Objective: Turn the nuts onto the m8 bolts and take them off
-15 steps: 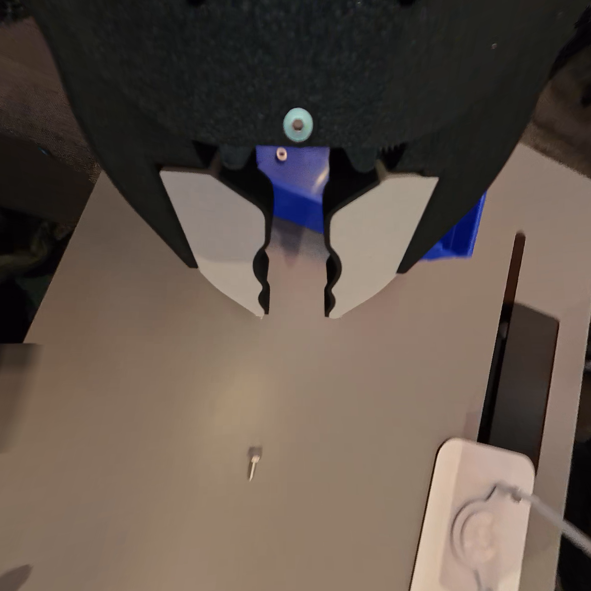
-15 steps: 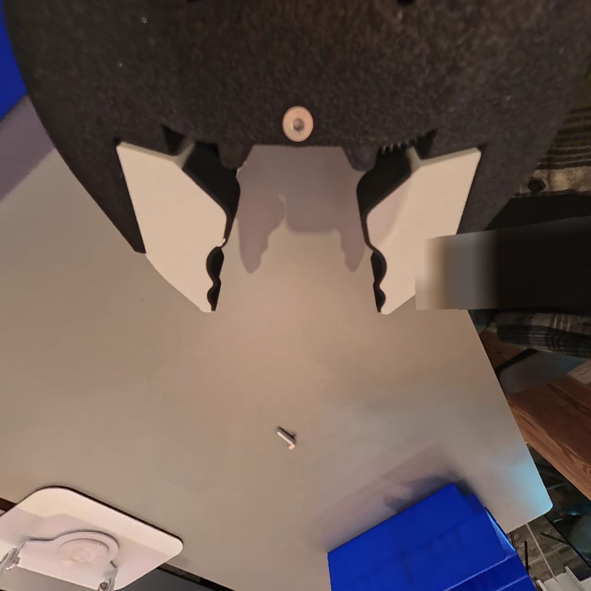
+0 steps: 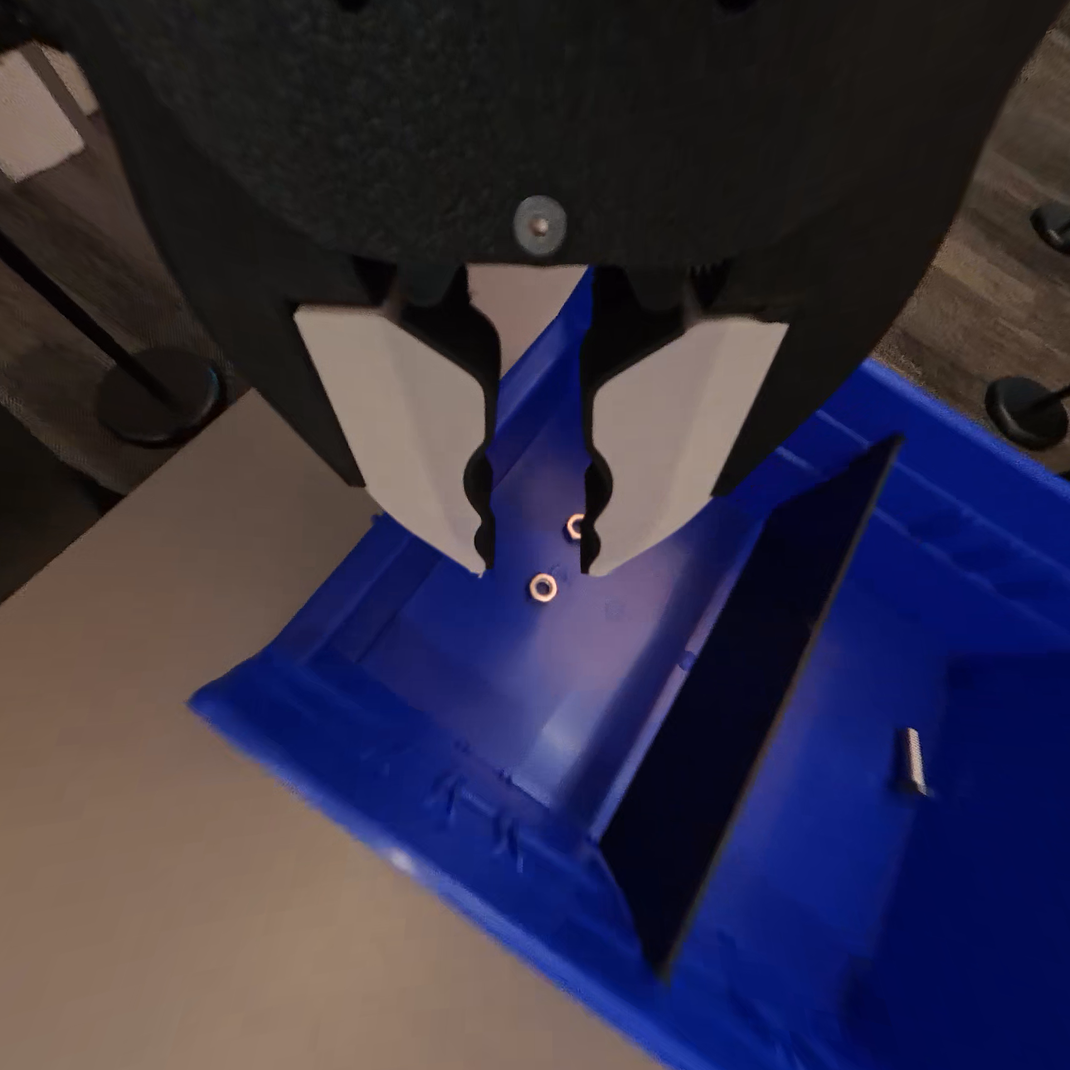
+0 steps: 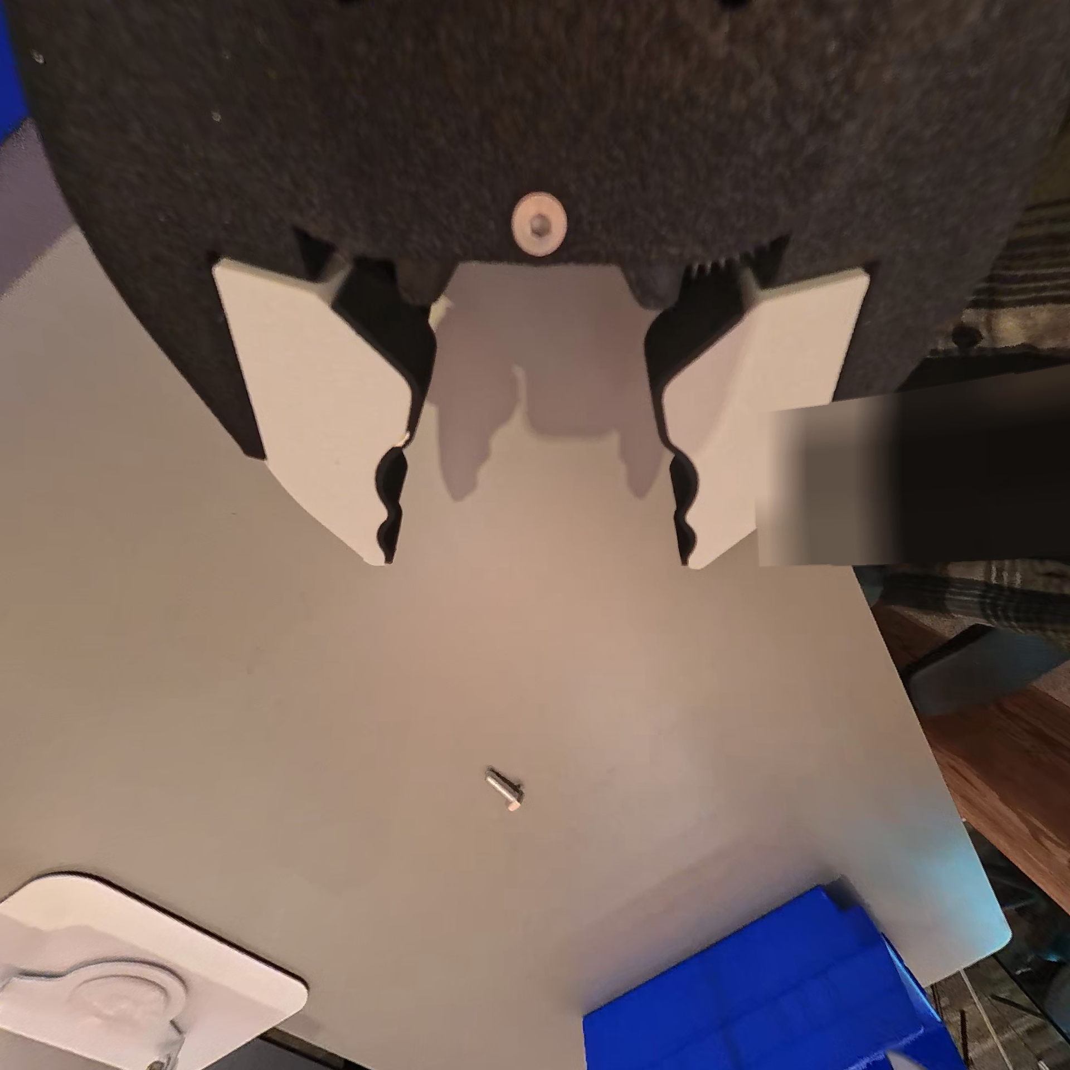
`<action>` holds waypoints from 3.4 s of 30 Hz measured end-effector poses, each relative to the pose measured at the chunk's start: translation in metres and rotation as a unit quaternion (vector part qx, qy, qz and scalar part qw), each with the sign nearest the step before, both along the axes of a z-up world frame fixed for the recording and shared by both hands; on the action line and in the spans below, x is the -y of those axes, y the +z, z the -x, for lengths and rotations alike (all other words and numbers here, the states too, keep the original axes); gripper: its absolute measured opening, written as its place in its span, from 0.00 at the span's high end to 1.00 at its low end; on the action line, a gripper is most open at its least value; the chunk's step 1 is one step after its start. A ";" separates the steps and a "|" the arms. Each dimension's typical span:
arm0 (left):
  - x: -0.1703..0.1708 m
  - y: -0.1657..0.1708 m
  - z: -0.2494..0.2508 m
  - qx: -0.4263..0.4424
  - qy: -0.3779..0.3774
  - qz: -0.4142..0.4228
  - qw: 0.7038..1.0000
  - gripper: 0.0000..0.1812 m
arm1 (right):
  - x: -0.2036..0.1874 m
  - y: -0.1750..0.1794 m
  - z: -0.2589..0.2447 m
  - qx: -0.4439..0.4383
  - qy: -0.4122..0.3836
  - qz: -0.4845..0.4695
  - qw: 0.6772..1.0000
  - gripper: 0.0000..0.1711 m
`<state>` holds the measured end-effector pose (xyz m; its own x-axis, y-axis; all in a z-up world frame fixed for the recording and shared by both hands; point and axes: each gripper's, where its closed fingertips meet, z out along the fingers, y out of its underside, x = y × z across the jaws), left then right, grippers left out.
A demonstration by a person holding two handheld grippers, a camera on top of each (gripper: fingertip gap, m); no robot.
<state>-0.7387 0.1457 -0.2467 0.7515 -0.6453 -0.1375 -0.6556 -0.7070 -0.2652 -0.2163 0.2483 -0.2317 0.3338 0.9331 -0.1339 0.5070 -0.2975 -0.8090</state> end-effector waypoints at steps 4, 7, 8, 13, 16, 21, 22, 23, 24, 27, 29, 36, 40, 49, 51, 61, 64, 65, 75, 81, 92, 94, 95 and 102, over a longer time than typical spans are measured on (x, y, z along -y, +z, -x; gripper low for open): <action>0.000 -0.034 0.006 0.011 0.000 0.031 0.999 0.86 | 0.002 -0.003 0.006 0.003 0.001 0.004 1.000 0.47; -0.002 -0.049 0.010 0.014 -0.004 0.051 0.999 0.87 | 0.002 -0.003 0.007 0.004 -0.002 0.005 1.000 0.47; -0.004 -0.052 0.013 0.008 -0.004 0.054 0.999 0.87 | 0.002 -0.003 0.007 0.004 -0.004 0.005 1.000 0.47; -0.001 -0.065 0.018 -0.003 -0.014 0.088 0.996 0.87 | 0.001 -0.003 0.003 0.005 -0.011 0.006 1.000 0.47; -0.001 -0.069 0.016 0.001 -0.014 0.094 0.995 0.87 | 0.000 -0.003 0.003 0.003 -0.013 0.007 1.000 0.47; 0.001 -0.080 0.015 -0.004 -0.015 0.108 0.994 0.87 | 0.000 -0.003 0.006 0.004 -0.008 0.008 1.000 0.47; 0.000 -0.079 0.014 -0.004 -0.016 0.104 0.994 0.88 | 0.000 -0.003 0.006 0.003 -0.007 0.007 1.000 0.47; 0.001 -0.080 0.014 -0.003 -0.015 0.107 0.994 0.91 | 0.000 -0.002 0.006 0.003 -0.007 0.006 1.000 0.47; 0.001 -0.080 0.014 -0.003 -0.014 0.109 0.994 0.92 | 0.000 -0.002 0.006 0.002 -0.007 0.005 1.000 0.48; 0.001 -0.080 0.015 -0.005 -0.016 0.108 0.994 0.92 | 0.000 -0.002 0.005 -0.001 -0.010 0.005 1.000 0.48; 0.001 -0.080 0.015 -0.008 -0.019 0.108 0.994 0.92 | 0.002 -0.002 0.005 -0.002 -0.010 0.006 1.000 0.48; -0.009 -0.059 0.014 0.006 -0.002 0.063 0.998 0.92 | 0.004 -0.003 -0.001 -0.002 -0.014 0.008 1.000 0.48; -0.025 -0.018 0.006 0.024 0.007 0.012 1.000 0.92 | 0.005 -0.003 -0.003 -0.005 -0.016 0.007 1.000 0.49; -0.060 0.045 -0.065 0.050 -0.066 -0.056 0.995 0.92 | 0.006 -0.007 -0.001 -0.011 -0.010 0.012 1.000 0.49; -0.067 0.051 -0.085 0.058 -0.086 -0.066 0.992 0.92 | 0.007 -0.005 0.000 -0.012 -0.009 0.010 1.000 0.49; -0.092 0.050 -0.197 0.110 -0.194 -0.093 0.970 0.92 | 0.010 -0.003 0.007 -0.011 0.001 0.005 1.000 0.50; -0.101 0.040 -0.226 0.131 -0.211 -0.087 0.965 0.92 | 0.009 -0.002 0.007 -0.012 0.001 0.005 1.000 0.50; -0.105 0.037 -0.237 0.136 -0.219 -0.085 0.963 0.92 | 0.009 -0.002 0.007 -0.012 0.001 0.005 1.000 0.50; -0.125 -0.028 -0.325 0.140 -0.284 -0.024 0.948 0.92 | 0.010 -0.007 0.000 -0.006 -0.005 0.013 1.000 0.51; -0.134 -0.048 -0.347 0.154 -0.286 -0.008 0.946 0.92 | 0.008 -0.005 -0.004 -0.005 -0.010 0.010 1.000 0.51; -0.151 -0.078 -0.367 0.143 -0.285 0.014 0.948 0.92 | 0.009 -0.007 -0.007 -0.001 -0.012 0.015 1.000 0.51; -0.151 -0.082 -0.368 0.141 -0.286 0.019 0.948 0.92 | 0.009 -0.007 -0.007 0.000 -0.012 0.016 1.000 0.51; -0.151 -0.083 -0.368 0.139 -0.286 0.019 0.948 0.92 | 0.010 -0.007 -0.007 0.000 -0.012 0.016 1.000 0.51; -0.149 -0.081 -0.370 0.145 -0.292 0.021 0.945 0.92 | 0.010 -0.005 -0.007 -0.001 -0.012 0.014 1.000 0.49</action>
<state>-0.3684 0.2951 -0.3277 0.2684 -0.9618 0.0541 -0.8414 -0.2614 -0.4729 -0.2096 0.2380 -0.2371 0.3562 0.9206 -0.1601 0.4975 -0.3319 -0.8015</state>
